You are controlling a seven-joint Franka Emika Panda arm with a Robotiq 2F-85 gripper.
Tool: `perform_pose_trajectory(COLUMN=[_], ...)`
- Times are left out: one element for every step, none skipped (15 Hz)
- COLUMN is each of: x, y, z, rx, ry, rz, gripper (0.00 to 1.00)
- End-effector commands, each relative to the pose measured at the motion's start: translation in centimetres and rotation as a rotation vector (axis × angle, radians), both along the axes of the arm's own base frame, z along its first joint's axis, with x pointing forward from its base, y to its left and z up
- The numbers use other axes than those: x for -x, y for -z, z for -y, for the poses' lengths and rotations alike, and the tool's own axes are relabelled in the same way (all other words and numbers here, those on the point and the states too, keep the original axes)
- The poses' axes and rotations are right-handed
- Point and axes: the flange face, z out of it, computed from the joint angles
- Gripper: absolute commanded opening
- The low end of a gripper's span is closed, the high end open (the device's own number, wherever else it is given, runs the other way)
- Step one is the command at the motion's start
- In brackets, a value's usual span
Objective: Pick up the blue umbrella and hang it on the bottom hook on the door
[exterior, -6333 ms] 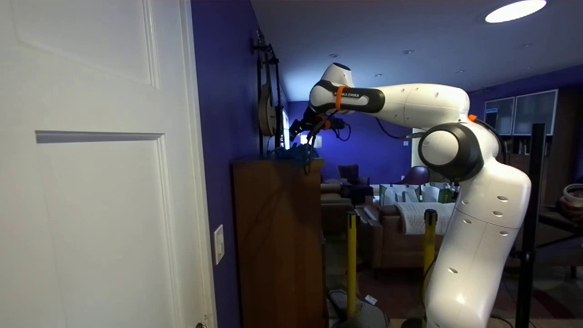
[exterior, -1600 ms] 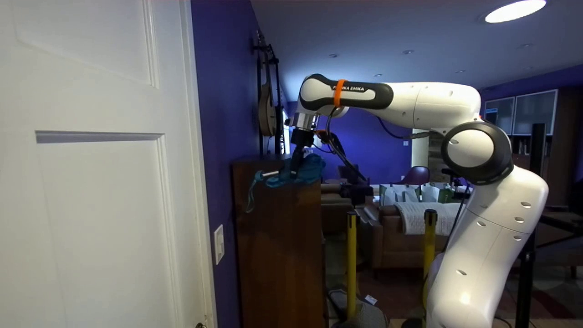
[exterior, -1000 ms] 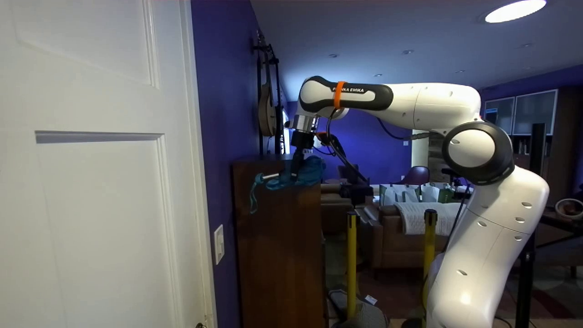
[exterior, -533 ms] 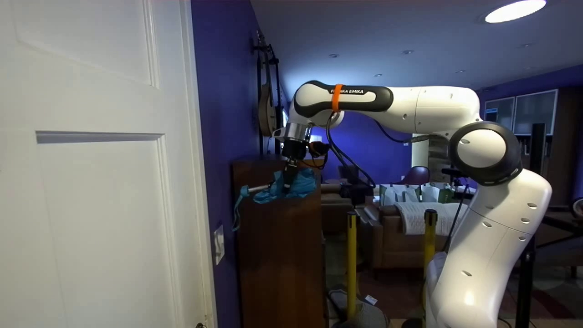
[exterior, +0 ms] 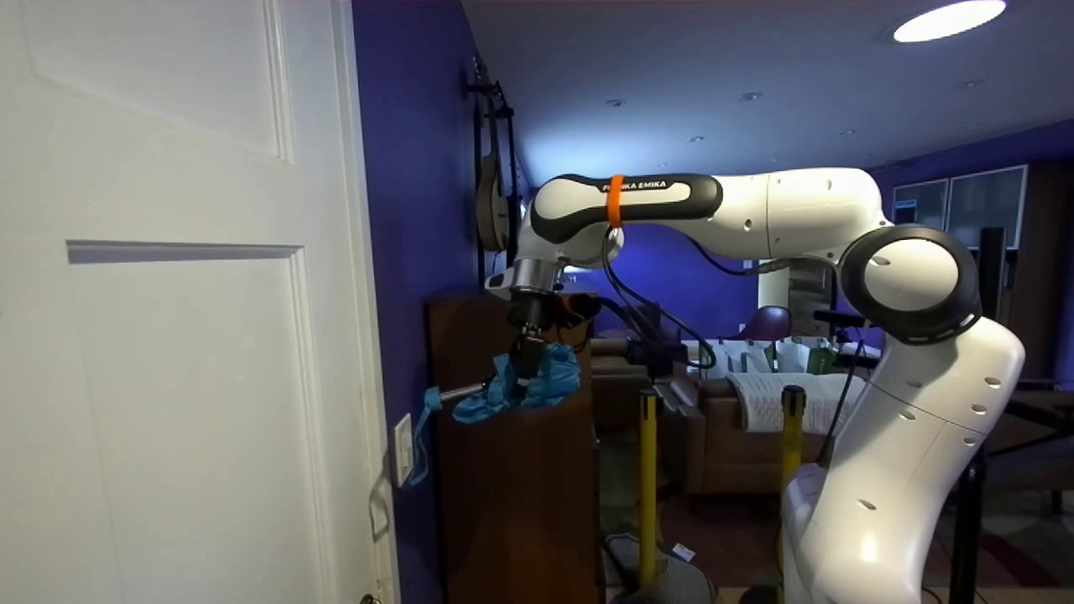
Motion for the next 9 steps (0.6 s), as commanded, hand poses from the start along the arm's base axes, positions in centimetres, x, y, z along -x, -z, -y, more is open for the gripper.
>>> perform_pose_trajectory(x=[-0.09, -0.11, -0.11, -0.26, -0.33, -0.37, -0.37, -0.37, -0.37], y=[1.88, 2.17, 2.22, 2.38, 2.58, 2.63, 2.63, 2.63, 2.62], z=[-2.5, -3.05, -3.36, -2.58, -2.93, -3.12, -3.16, -3.16, -3.16], rx=[-0.054, -0.057, -0.052, -0.026, -0.025, -0.025, -0.025, -0.025, -0.025], ry=[-0.109, -0.135, -0.164, -0.119, -0.136, -0.145, -0.15, -0.152, -0.154], rz=[0.013, 0.006, 0.005, -0.017, -0.017, -0.015, -0.014, -0.012, -0.012], gripper=[0.09, 0.09, 0.09, 0.34, 0.34, 0.34, 0.34, 0.34, 0.34])
